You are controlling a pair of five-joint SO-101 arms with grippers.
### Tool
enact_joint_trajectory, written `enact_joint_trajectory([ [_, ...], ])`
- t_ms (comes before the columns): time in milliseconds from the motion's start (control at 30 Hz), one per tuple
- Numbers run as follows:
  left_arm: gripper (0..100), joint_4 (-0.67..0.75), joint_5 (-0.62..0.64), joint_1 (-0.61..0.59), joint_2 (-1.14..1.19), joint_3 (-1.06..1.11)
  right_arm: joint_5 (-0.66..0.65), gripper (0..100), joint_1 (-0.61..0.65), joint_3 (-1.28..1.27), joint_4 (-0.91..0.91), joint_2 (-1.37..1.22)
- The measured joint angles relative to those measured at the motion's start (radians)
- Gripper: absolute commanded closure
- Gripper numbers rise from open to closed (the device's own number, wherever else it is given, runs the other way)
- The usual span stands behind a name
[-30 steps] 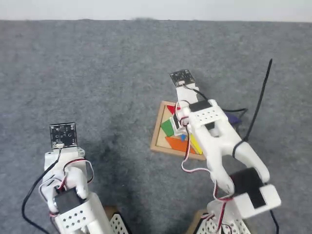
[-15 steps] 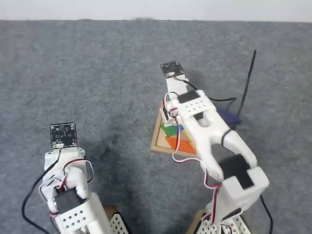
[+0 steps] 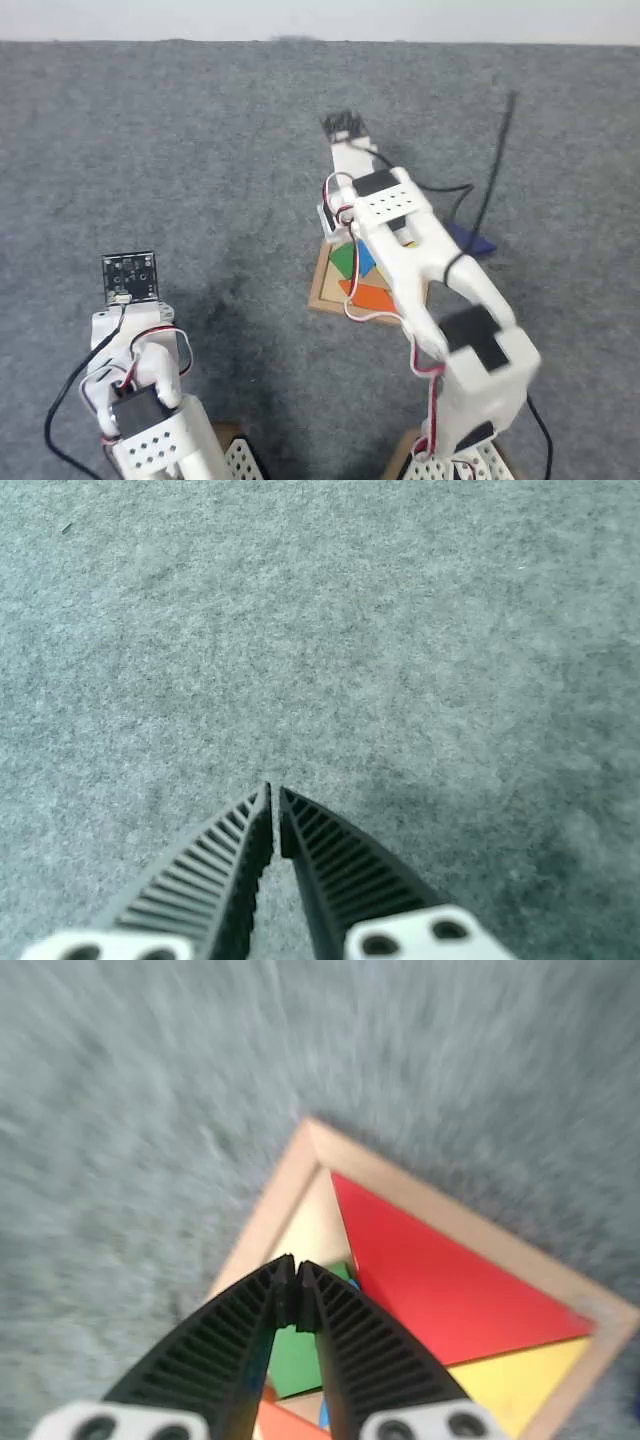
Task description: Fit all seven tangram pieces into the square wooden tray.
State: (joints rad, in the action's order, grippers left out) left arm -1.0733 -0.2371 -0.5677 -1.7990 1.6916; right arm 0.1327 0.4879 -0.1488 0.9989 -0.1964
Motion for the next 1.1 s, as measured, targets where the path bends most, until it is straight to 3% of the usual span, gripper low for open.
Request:
enact_joint_trajectory([
  [167,98,0.0,0.0,0.0,0.0,0.0,0.0,99.0,-0.026,-0.087,0.06,0.132],
  [400,98,0.0,0.0,0.0,0.0,0.0,-0.02,99.0,-0.061,-0.348,-0.089,0.157],
  [700,98,0.0,0.0,0.0,0.0,0.0,-0.026,99.0,-0.061,-0.348,-0.117,0.143],
  [1100,98,0.0,0.0,0.0,0.0,0.0,-0.026,99.0,0.002,-0.166,-0.115,-0.008],
])
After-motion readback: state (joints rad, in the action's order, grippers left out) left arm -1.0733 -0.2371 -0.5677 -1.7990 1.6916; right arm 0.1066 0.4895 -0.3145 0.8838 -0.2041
